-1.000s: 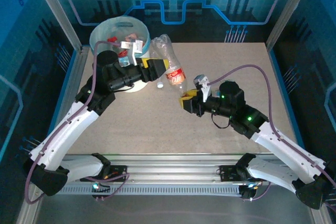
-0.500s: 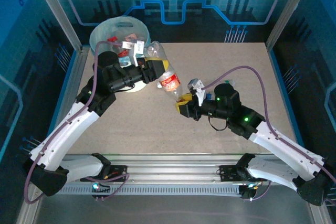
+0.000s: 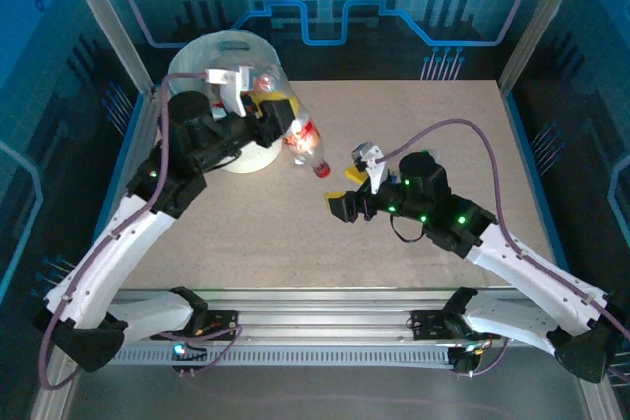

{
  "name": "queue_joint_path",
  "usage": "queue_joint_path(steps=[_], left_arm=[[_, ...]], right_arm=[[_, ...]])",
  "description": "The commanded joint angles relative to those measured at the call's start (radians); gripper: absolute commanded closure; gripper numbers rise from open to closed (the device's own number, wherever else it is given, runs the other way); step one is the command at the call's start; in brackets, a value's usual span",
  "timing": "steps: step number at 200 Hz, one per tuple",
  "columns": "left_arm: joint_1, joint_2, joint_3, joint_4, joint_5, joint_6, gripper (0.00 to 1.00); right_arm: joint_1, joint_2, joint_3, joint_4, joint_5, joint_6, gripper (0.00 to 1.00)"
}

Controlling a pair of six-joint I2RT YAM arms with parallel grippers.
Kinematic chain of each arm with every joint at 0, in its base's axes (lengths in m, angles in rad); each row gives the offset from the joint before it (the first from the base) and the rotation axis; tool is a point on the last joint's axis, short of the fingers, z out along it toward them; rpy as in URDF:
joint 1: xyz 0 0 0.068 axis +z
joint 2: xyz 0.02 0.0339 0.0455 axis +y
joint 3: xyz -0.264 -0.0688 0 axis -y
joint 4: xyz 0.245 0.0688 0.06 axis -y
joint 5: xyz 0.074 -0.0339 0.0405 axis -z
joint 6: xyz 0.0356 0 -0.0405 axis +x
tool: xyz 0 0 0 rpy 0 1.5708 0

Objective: Put the plastic bottles in the bin

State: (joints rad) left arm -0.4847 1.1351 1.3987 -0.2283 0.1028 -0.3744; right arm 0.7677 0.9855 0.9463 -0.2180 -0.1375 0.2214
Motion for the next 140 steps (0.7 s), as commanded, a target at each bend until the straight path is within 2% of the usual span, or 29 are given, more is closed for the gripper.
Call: queue_joint_path(steps=[1, 16, 29, 50, 68, 94, 140], left_arm=[[0.092, 0.012, 0.143, -0.083, -0.137, 0.086, 0.52], [0.208, 0.043, 0.217, -0.091, -0.098, 0.072, 0.53], [0.286, 0.084, 0.284, -0.113, -0.108, 0.102, 0.55], [0.369, 0.197, 0.412, -0.179, -0.157, 0.208, 0.56], [0.438, 0.310, 0.518, -0.244, -0.134, 0.229, 0.55], [0.483, 0.459, 0.638, -0.316, -0.123, 0.280, 0.54], [0.486, 0.660, 0.802, -0.487, -0.127, 0.417, 0.54]], right_arm=[[0.013, 0.011, 0.043, -0.021, 0.036, -0.029, 0.19], [0.013, 0.019, 0.053, -0.028, 0.039, -0.035, 0.19], [0.013, 0.025, 0.064, -0.036, 0.042, -0.040, 0.18], [0.014, 0.031, 0.078, -0.047, 0.051, -0.051, 0.18], [0.014, 0.037, 0.089, -0.056, 0.055, -0.059, 0.18], [0.014, 0.055, 0.121, -0.077, 0.043, -0.051, 0.18], [0.022, 0.083, 0.149, -0.099, 0.036, -0.049, 0.18]])
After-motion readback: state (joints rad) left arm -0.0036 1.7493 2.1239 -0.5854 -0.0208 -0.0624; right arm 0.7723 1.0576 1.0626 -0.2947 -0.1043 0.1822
